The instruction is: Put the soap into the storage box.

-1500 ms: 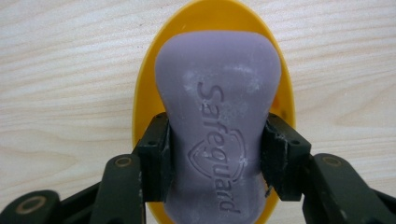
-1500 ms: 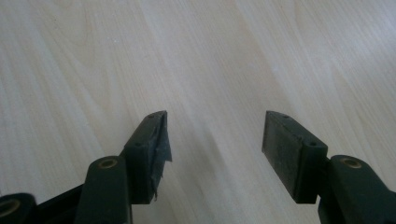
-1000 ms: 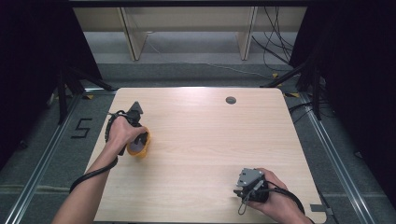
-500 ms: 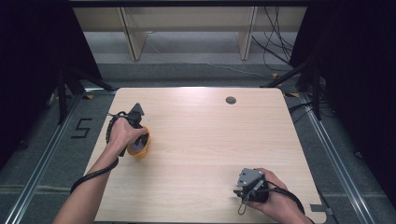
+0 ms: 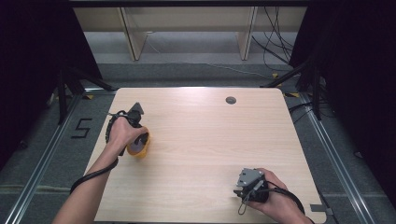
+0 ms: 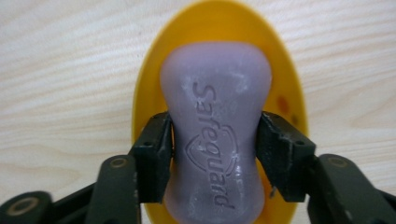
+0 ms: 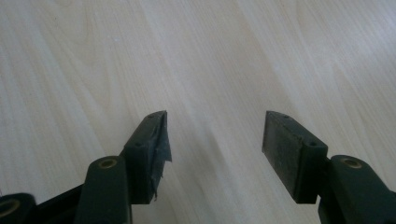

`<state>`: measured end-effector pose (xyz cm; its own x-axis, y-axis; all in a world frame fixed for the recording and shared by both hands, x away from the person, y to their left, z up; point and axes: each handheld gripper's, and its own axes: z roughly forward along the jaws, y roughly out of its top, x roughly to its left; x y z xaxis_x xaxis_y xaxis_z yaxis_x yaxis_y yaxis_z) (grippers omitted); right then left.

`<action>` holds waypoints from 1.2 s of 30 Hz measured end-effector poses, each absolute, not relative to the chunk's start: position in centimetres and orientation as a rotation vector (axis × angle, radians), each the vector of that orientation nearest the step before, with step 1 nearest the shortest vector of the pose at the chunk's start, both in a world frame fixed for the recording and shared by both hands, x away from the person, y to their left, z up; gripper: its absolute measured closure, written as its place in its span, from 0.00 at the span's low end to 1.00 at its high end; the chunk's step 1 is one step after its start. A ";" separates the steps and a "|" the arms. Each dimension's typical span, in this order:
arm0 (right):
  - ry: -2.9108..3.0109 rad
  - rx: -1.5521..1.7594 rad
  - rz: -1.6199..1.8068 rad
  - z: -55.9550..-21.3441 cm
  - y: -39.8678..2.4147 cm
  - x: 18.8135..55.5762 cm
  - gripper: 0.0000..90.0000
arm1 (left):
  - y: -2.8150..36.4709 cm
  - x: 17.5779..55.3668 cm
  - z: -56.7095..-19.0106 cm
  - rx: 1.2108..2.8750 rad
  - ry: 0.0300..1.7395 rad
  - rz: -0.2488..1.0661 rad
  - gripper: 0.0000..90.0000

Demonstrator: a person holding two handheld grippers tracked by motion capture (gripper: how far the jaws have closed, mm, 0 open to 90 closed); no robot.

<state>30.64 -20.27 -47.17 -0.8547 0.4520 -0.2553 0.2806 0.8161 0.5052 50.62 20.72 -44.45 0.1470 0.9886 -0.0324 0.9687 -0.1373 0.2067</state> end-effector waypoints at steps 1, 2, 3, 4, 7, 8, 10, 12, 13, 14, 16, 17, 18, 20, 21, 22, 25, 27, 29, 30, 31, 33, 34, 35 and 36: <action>2.634 0.565 0.653 -47.2 -20.3 30.6 0.46 | 20.7 50.5 -44.1 2.232 1.942 0.148 0.49; 2.631 0.560 0.644 -47.2 -20.3 30.7 0.46 | 20.7 50.4 -43.8 2.230 1.924 0.172 0.48; 2.632 0.566 0.644 -47.2 -20.3 30.6 0.46 | 20.7 50.4 -43.6 2.242 1.907 0.189 0.48; 2.638 0.551 0.652 -47.1 -20.3 30.6 0.46 | 20.9 50.4 -43.3 2.259 1.871 0.207 0.47; 2.637 0.552 0.651 -47.1 -20.3 30.6 0.46 | 20.8 50.0 -42.7 2.220 1.892 0.224 0.46; 2.638 0.552 0.650 -47.1 -20.3 30.6 0.46 | 21.0 49.9 -42.4 2.250 1.860 0.242 0.46; 2.643 0.547 0.621 -46.9 -20.3 30.6 0.46 | 21.3 49.6 -41.9 2.275 1.806 0.257 0.46; 2.638 0.547 0.608 -46.9 -20.3 30.6 0.46 | 21.3 49.1 -41.6 2.261 1.789 0.287 0.46; 2.636 0.547 0.607 -46.9 -20.3 30.6 0.46 | 21.4 48.8 -41.3 2.262 1.769 0.305 0.46; 2.647 0.548 0.638 -47.0 -20.3 30.6 0.46 | 21.5 48.4 -41.1 2.250 1.747 0.326 0.46; 2.638 0.552 0.650 -47.1 -20.3 30.6 0.46 | 21.5 47.8 -40.7 2.241 1.725 0.346 0.46; 2.634 0.553 0.651 -47.2 -20.3 30.6 0.46 | 21.7 47.5 -40.5 2.240 1.695 0.353 0.47; 2.635 0.553 0.651 -47.2 -20.3 30.6 0.46 | 21.6 47.1 -40.6 2.193 1.690 0.368 0.47; 2.631 0.570 0.659 -47.2 -20.2 30.5 0.46 | 21.5 46.3 -40.4 2.174 1.664 0.400 0.47; 2.636 0.563 0.659 -47.2 -20.2 30.5 0.46 | 21.8 46.1 -40.3 2.209 1.612 0.419 0.47; 2.632 0.553 0.657 -47.2 -20.2 30.6 0.46 | 21.9 45.7 -40.3 2.206 1.565 0.439 0.47; 2.643 0.547 0.623 -46.9 -20.3 30.6 0.46 | 22.1 44.6 -40.6 2.187 1.494 0.495 0.47; 2.640 0.544 0.614 -46.9 -20.3 30.6 0.46 | 22.3 43.8 -40.9 2.183 1.462 0.509 0.47; 2.634 0.571 0.658 -47.2 -20.2 30.5 0.46 | 22.5 43.2 -41.1 2.169 1.441 0.526 0.47; 2.633 0.569 0.658 -47.2 -20.2 30.5 0.46 | 22.6 42.8 -41.2 2.157 1.424 0.522 0.47; 2.633 0.550 0.655 -47.2 -20.2 30.6 0.46 | 22.6 42.6 -41.3 2.146 1.416 0.518 0.48; 2.635 0.553 0.654 -47.1 -20.2 30.6 0.46 | 22.7 42.0 -41.4 2.130 1.393 0.522 0.47; 2.633 0.554 0.655 -47.2 -20.2 30.6 0.46 | 22.7 41.7 -41.3 2.134 1.394 0.515 0.47; 2.630 0.555 0.655 -47.2 -20.2 30.6 0.46 | 22.7 41.5 -41.5 2.099 1.384 0.520 0.47; 2.630 0.551 0.653 -47.2 -20.2 30.6 0.46 | 22.8 41.2 -41.5 2.102 1.376 0.515 0.47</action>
